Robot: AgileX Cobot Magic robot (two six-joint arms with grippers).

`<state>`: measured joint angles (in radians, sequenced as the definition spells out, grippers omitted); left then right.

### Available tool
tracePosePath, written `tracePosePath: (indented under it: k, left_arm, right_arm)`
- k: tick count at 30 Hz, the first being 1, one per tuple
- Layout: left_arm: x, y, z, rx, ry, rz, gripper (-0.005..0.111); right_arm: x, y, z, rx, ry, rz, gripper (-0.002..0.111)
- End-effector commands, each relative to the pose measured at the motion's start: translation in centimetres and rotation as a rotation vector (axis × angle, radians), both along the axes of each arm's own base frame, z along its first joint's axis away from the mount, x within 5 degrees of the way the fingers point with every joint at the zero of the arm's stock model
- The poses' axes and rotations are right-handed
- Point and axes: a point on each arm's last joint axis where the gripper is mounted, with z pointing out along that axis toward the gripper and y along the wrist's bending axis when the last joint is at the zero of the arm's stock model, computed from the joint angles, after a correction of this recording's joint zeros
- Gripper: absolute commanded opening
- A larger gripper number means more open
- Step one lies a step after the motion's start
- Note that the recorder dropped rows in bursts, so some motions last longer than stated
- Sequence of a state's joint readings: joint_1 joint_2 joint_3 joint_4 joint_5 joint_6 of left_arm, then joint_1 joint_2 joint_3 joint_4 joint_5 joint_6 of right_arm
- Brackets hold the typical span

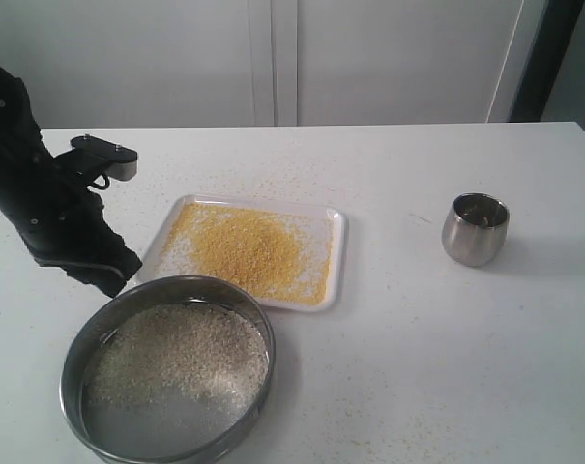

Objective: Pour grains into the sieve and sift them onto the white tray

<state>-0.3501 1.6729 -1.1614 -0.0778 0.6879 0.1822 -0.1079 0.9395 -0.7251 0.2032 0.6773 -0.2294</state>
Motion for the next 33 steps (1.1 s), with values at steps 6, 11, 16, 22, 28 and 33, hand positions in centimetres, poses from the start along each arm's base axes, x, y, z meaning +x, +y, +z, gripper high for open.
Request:
tracePosePath:
  k: [6, 11, 16, 22, 28, 33]
  left_arm:
    - [-0.2, 0.4, 1.1, 0.045, 0.048, 0.023, 0.003]
    - [-0.2, 0.7, 1.0, 0.076, 0.050, 0.055, 0.000]
    - [-0.2, 0.8, 1.0, 0.083, 0.055, 0.085, 0.000]
    - [-0.2, 1.4, 1.0, 0.127, 0.064, 0.149, 0.000]
    - [-0.1, 3.4, 0.9, 0.128, 0.127, 0.334, 0.000]
    - [-0.4, 5.5, 1.6, 0.132, 0.172, 0.421, 0.000]
  right_arm:
    - [0.0, -0.1, 0.0, 0.004, -0.013, -0.009, 0.000]
    - [0.0, -0.1, 0.0, 0.004, -0.013, -0.009, 0.000]
    - [0.0, -0.1, 0.0, 0.004, -0.013, -0.009, 0.000]
    - [0.0, -0.1, 0.0, 0.006, -0.014, -0.009, 0.000]
    - [0.0, -0.1, 0.0, 0.006, -0.014, -0.009, 0.000]
    - [0.0, -0.1, 0.0, 0.006, -0.014, -0.009, 0.000]
